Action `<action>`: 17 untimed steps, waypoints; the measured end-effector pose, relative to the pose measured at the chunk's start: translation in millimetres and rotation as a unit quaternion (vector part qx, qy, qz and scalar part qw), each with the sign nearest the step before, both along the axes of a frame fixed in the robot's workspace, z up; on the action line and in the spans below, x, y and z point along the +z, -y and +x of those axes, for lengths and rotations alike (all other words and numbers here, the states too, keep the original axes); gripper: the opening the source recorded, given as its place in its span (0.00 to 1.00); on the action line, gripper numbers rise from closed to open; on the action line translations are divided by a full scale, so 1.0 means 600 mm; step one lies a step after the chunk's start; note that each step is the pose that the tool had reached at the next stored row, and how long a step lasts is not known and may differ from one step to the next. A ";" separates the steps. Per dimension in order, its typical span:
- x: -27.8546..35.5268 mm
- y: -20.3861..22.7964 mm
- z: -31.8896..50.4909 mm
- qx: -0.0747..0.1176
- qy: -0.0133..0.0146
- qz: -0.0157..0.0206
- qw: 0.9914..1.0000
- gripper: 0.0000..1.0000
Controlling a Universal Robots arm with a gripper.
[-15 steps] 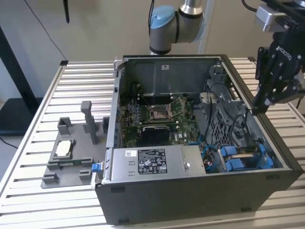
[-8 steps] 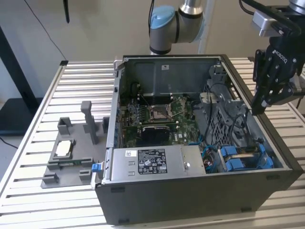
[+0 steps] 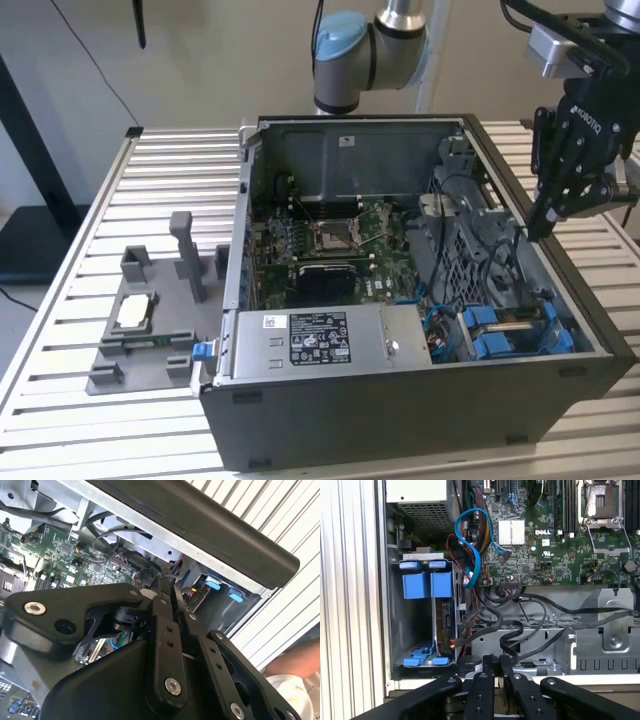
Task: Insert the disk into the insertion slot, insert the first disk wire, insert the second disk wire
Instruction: 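Insert the second disk wire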
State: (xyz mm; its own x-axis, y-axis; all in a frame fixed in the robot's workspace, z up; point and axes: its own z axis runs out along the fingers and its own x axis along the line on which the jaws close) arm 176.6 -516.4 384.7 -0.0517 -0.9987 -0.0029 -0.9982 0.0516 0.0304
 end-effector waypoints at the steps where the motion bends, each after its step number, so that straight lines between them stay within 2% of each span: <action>1: 0.000 0.0000 0.000 0.000 0.000 0.000 1.000 0.17; 7: 0.002 -0.0001 -0.004 0.000 0.000 0.000 1.000 0.16; 17: 0.014 0.0014 -0.035 0.000 0.000 -0.001 1.000 0.16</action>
